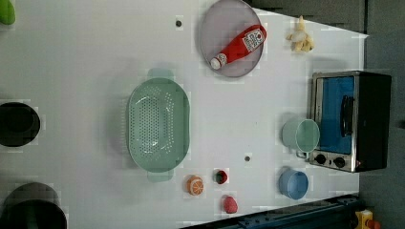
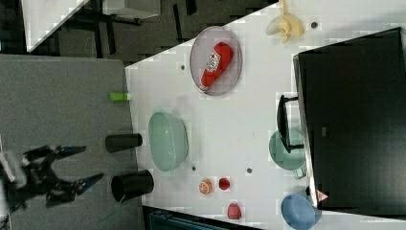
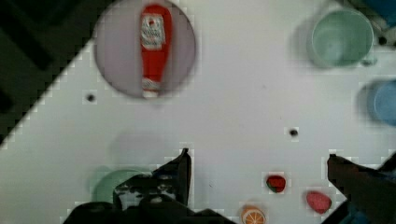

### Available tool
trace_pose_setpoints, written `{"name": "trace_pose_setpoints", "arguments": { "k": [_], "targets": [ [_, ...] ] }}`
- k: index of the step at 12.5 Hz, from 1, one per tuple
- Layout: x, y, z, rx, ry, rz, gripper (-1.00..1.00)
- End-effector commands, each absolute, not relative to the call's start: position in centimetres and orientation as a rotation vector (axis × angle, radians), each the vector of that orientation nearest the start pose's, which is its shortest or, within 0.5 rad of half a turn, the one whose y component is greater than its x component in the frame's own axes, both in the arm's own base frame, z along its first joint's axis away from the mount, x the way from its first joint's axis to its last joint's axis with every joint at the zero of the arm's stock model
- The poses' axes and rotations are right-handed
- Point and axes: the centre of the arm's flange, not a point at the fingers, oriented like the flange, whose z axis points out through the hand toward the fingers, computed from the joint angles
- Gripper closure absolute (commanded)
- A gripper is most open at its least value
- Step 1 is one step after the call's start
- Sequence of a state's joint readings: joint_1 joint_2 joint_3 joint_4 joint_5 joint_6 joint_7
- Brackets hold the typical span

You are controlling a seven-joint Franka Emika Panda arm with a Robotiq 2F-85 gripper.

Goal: Drag strainer left to right.

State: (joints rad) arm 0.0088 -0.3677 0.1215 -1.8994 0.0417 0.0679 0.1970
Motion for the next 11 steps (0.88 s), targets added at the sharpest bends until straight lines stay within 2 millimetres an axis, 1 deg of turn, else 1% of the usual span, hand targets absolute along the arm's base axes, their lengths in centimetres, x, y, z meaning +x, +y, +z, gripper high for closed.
{"name": "trace_pose_setpoints", "arguments": {
  "k": [1,4,6,7,8,9,11],
  "targets": [
    [46.4,17.9,55.0,-2.815,1.525,0.084,-1.00],
    [46.9,25.7,48.7,-2.660,1.810,0.122,-1.00],
    [46.9,29.6,44.2,-2.523,1.993,0.161,-1.00],
    [46.9,30.9,41.8,-2.459,2.065,0.189,-1.00],
    [46.9,31.8,39.4,-2.416,2.107,0.218,-1.00],
    [47.0,32.3,36.9,-2.403,2.109,0.241,-1.00],
    [47.1,32.2,32.1,-2.385,2.087,0.258,-1.00]
  ]
}}
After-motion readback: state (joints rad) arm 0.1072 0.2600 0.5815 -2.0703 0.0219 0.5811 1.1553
